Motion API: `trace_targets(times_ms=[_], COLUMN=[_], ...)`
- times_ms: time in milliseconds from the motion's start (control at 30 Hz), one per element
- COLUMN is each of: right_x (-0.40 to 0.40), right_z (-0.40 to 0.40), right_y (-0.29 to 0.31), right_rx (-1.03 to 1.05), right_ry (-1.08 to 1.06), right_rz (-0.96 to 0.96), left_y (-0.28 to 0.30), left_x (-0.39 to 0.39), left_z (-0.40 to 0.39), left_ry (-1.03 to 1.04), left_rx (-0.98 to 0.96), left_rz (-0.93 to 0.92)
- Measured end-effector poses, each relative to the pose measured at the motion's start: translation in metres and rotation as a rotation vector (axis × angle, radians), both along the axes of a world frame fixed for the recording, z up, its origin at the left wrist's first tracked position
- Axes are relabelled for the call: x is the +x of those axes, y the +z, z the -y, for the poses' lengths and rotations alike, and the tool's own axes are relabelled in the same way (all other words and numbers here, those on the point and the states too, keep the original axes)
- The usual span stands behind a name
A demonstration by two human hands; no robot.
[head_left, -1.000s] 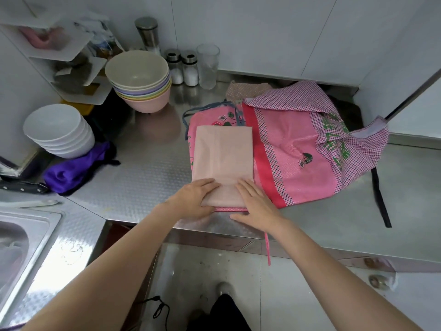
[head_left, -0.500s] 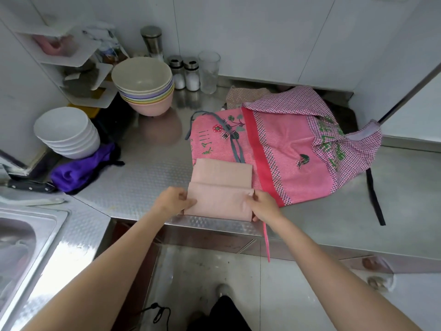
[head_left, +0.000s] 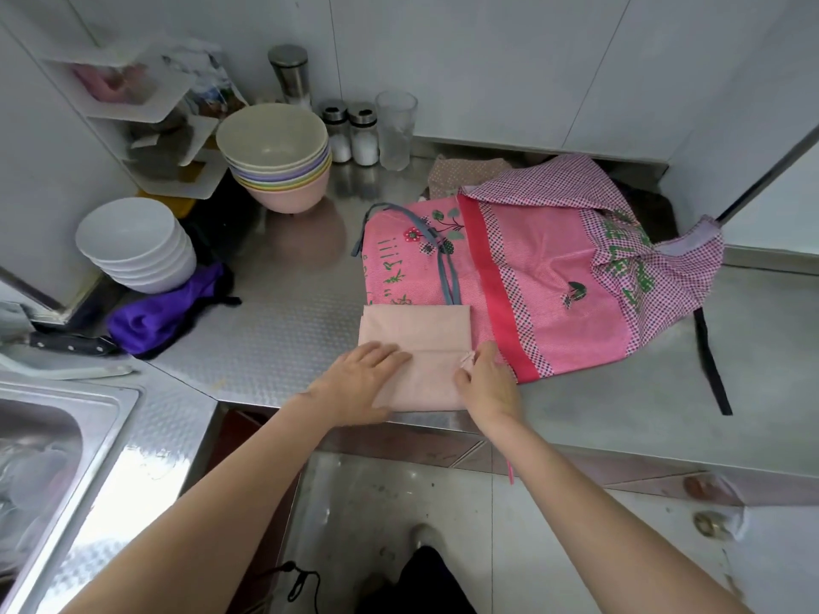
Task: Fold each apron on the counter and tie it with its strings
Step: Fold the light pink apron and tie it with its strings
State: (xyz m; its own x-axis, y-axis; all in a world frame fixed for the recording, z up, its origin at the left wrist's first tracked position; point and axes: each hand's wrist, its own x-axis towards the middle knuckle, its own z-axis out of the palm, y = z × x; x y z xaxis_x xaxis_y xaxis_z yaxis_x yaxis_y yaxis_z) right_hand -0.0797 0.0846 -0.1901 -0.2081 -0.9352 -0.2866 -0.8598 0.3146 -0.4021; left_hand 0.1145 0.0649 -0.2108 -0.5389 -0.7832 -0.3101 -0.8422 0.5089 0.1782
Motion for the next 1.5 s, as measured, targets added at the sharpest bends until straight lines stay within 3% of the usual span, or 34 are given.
trace_targets(times_ms=[67,167,267,333,467,600,733,867,933,1000,1067,1200,1233,1300,1367,1433,1500], right_x=[-0.001,-0.013,-0.020,-0.020,-0.021,-0.034,-0.032,-0.023,-0.017,-0.017,-0.019,-0.034,-0.037,-0.038,-0.027,-0.014,-0.004], right_z=[-0.009,-0.015,-0.013,-0.005,0.020,0.048,0.065,0.078,0.077,0.081,0.085,0.081,0.078,0.073,0.076,0.083,0.090], right_y=[0.003,-0.003,-0.005,-0.002,0.016,0.016,0.004,-0.001,-0.001,0.000,0.002,0.011,0.014,0.021,0.029,0.029,0.026], right_rx=[-0.087,-0.113,0.031,-0.006,0.075,0.208,0.206,0.196,0.195,0.200,0.219,0.304,0.344,0.312,0.072,-0.044,-0.004], right_ry=[0.183,0.660,0.769,0.797,0.550,0.203,0.072,0.016,0.014,0.003,0.009,-0.054,-0.019,0.186,0.352,0.424,0.433], right_rz=[-0.095,-0.253,-0.230,-0.239,0.024,0.397,0.420,0.231,0.160,0.113,0.129,0.399,0.350,-0.053,-0.376,-0.378,-0.326], left_y=[0.003,0.005,0.009,0.018,0.032,0.024,0.017,0.015,0.019,0.020,0.024,0.025,0.025,0.022,0.020,0.018,0.017], left_x=[0.000,0.001,0.000,0.002,0.015,0.015,0.005,-0.007,-0.011,-0.016,-0.026,-0.043,-0.045,-0.049,-0.052,-0.056,-0.058], left_z=[0.001,0.001,0.000,0.001,0.012,0.026,0.041,0.051,0.055,0.067,0.080,0.095,0.095,0.093,0.092,0.092,0.093], left_ry=[-0.007,-0.055,-0.082,-0.007,0.514,0.780,0.916,0.941,0.880,0.591,0.281,0.100,0.058,0.016,0.053,0.090,0.119], left_rx=[0.053,0.058,0.072,0.171,0.399,0.474,0.364,0.234,0.094,-0.005,0.027,0.183,0.176,0.150,0.155,0.190,0.232], left_rz=[0.038,0.134,0.183,0.066,-0.404,-0.660,-0.556,-0.339,-0.256,-0.180,-0.098,0.149,0.178,0.190,0.184,0.197,0.187])
